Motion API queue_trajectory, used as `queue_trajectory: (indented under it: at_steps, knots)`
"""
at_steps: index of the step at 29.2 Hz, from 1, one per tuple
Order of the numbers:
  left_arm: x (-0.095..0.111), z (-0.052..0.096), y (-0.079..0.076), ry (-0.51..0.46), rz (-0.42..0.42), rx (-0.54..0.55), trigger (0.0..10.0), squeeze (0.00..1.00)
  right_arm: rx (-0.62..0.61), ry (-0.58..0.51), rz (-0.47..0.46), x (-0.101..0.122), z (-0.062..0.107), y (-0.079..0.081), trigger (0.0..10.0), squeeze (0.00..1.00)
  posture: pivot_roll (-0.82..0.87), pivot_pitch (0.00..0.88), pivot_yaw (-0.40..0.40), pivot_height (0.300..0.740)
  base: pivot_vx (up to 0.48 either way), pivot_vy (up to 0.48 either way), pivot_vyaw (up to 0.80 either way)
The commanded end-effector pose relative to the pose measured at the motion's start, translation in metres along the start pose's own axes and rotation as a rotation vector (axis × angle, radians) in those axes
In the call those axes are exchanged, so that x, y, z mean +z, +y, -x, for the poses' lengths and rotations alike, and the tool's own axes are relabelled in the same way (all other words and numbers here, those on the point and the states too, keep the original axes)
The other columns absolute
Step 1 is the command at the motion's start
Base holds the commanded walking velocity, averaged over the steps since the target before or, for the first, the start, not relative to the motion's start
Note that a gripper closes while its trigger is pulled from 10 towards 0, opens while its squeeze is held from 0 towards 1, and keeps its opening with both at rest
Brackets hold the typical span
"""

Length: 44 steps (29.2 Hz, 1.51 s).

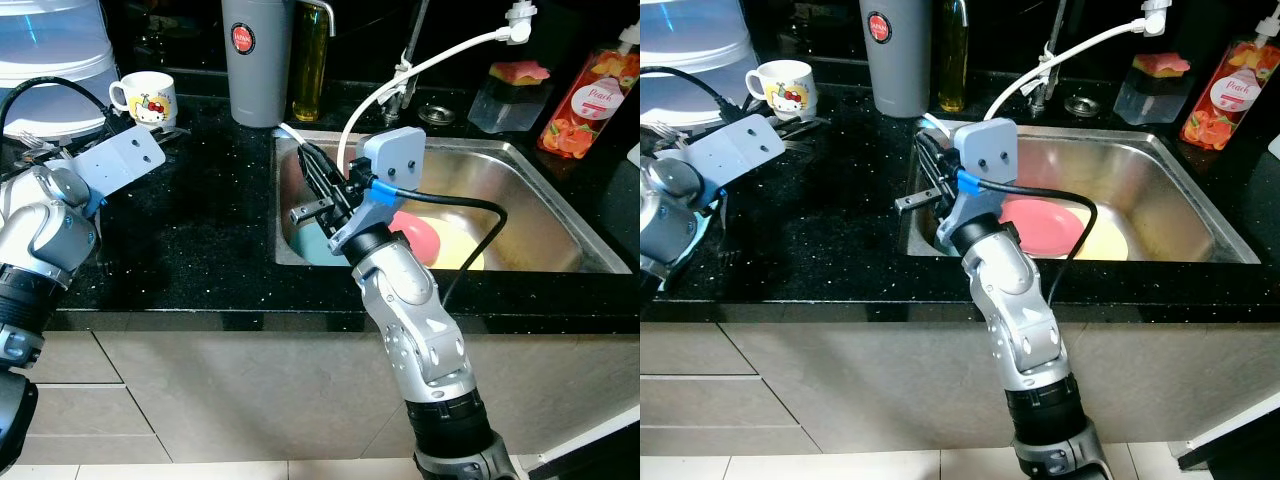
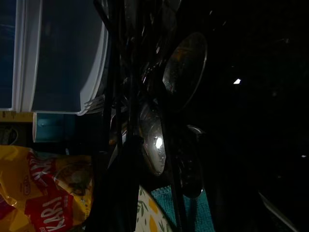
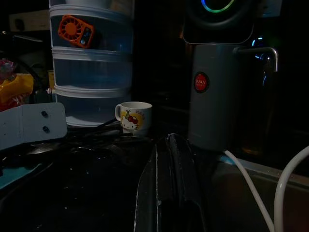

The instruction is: Kitchen organization

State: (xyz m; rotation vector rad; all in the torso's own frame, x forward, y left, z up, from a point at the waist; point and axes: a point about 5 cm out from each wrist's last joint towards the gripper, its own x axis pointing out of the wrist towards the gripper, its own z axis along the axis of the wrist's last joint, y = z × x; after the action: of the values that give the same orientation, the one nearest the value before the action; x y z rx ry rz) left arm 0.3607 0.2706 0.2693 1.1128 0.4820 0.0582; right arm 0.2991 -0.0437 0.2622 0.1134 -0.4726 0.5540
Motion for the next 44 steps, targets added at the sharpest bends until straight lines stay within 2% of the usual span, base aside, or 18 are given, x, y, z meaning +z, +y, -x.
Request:
queue_trajectory:
  at_steps: [1,8,11,16,20,25,29,33,35,36,37,42,43,44]
  knots:
    - [0.006,0.000,-0.002,-0.001,-0.019,0.003,10.0,0.00,0.040,0.001,-0.012,0.002,0.003,0.004,10.0,0.00,0.28,0.036,-0.049,0.740,0.000,0.000,0.00]
    - [0.000,0.000,-0.003,0.032,-0.027,-0.024,10.0,0.00,0.204,0.038,-0.004,0.000,0.009,0.017,10.0,0.00,0.29,0.032,-0.047,0.740,0.000,0.000,0.00]
    - [0.000,-0.001,-0.003,0.039,-0.027,-0.030,10.0,0.00,0.212,0.040,0.002,-0.001,0.009,0.017,10.0,0.00,0.29,0.028,-0.045,0.740,0.000,0.000,0.00]
    - [0.010,-0.004,-0.005,0.000,-0.014,-0.033,10.0,0.00,0.209,0.039,0.007,0.000,0.010,0.015,10.0,0.00,0.29,0.024,-0.044,0.740,0.000,0.000,0.00]
    - [0.023,-0.013,-0.011,-0.026,-0.052,-0.031,10.0,0.00,0.217,0.026,0.006,0.004,0.010,0.017,10.0,0.00,0.28,0.023,-0.028,0.740,0.000,0.000,0.00]
    - [0.023,-0.020,-0.014,-0.025,-0.100,-0.039,10.0,0.00,0.210,0.019,0.004,0.006,0.012,0.017,10.0,0.00,0.29,0.033,-0.013,0.740,0.000,0.000,0.00]
    - [0.023,-0.023,-0.017,-0.032,-0.107,-0.063,10.0,0.00,0.202,0.030,0.004,0.003,0.015,0.016,10.0,0.00,0.29,0.037,-0.010,0.740,0.000,0.000,0.00]
    - [0.025,-0.028,-0.017,-0.038,-0.143,-0.071,10.0,0.00,0.164,0.096,0.030,-0.011,0.028,0.004,10.0,0.00,0.29,0.041,-0.008,0.740,0.000,0.000,0.00]
    - [0.026,-0.030,-0.017,-0.039,-0.166,-0.055,10.0,0.00,0.154,0.150,0.060,-0.019,0.042,-0.007,10.0,0.00,0.29,0.044,-0.007,0.740,0.000,0.000,0.00]
    - [0.026,-0.030,-0.017,-0.039,-0.166,-0.055,10.0,0.00,0.154,0.150,0.060,-0.019,0.042,-0.007,10.0,0.00,0.29,0.044,-0.007,0.740,0.000,0.000,0.00]
    - [0.027,-0.032,-0.017,-0.047,-0.175,-0.051,10.0,0.00,0.162,0.176,0.073,-0.021,0.049,-0.011,10.0,0.00,0.28,0.045,-0.006,0.740,0.000,0.000,0.00]
    - [0.031,-0.034,-0.018,-0.069,-0.203,-0.045,10.0,0.00,0.190,0.206,0.091,-0.021,0.057,-0.014,10.0,0.00,0.27,0.046,-0.007,0.740,0.000,0.000,0.00]
    - [0.032,-0.035,-0.019,-0.075,-0.206,-0.045,9.6,0.00,0.193,0.209,0.095,-0.021,0.057,-0.015,10.0,0.00,0.27,0.046,-0.007,0.740,0.000,0.000,0.00]
    - [0.033,-0.035,-0.020,-0.081,-0.207,-0.047,9.6,0.00,0.196,0.211,0.099,-0.021,0.058,-0.015,10.0,0.00,0.27,0.046,-0.008,0.740,0.000,0.000,0.00]
